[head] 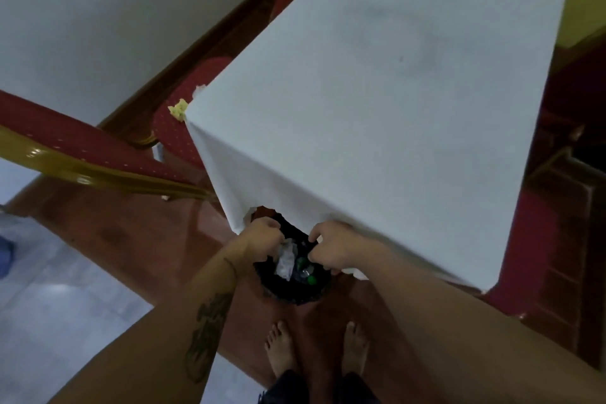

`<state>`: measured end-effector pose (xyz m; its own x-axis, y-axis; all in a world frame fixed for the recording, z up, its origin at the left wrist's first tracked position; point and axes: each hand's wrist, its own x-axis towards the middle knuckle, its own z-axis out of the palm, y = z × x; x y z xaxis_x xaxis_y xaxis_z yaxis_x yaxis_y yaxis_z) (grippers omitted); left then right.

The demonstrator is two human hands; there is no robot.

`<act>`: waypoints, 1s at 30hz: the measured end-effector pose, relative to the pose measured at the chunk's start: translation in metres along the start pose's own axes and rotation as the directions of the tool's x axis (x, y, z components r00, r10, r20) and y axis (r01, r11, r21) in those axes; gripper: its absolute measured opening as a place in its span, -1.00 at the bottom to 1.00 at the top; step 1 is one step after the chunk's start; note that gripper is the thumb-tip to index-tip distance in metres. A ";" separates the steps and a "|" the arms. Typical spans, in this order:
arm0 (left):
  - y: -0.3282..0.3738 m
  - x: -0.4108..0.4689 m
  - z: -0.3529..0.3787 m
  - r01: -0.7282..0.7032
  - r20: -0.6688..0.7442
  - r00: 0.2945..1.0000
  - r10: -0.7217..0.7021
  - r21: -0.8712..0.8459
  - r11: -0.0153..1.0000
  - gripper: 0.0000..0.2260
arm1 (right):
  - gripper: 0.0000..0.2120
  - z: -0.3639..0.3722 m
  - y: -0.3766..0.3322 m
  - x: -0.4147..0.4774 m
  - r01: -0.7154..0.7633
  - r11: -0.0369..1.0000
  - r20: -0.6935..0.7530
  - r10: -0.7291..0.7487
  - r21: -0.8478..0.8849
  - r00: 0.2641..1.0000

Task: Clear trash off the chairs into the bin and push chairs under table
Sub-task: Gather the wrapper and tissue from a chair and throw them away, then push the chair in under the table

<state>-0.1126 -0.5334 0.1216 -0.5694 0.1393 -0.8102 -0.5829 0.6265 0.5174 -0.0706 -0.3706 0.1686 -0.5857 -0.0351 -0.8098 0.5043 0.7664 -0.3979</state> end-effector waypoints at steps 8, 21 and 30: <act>0.103 -0.104 0.011 -0.243 0.108 0.968 0.227 0.176 0.954 -0.84 | -0.55 -0.068 0.023 -0.116 0.117 0.992 -0.148 -0.109 0.048 0.983; 0.160 -0.276 0.179 -0.444 0.197 0.896 0.399 0.428 0.787 -0.69 | -0.58 -0.114 0.228 -0.309 0.225 0.973 -0.257 -0.203 0.056 0.945; 0.125 -0.344 0.272 -0.390 0.223 0.898 0.380 0.805 0.448 -0.49 | -0.48 -0.072 0.313 -0.382 0.275 0.960 -0.088 -0.270 0.055 0.959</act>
<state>0.1680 -0.2948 0.3903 -0.6029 0.5342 -0.5925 0.4271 0.8435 0.3259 0.2657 -0.0711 0.3841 -0.7533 -0.1839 -0.6314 0.3581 0.6905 -0.6284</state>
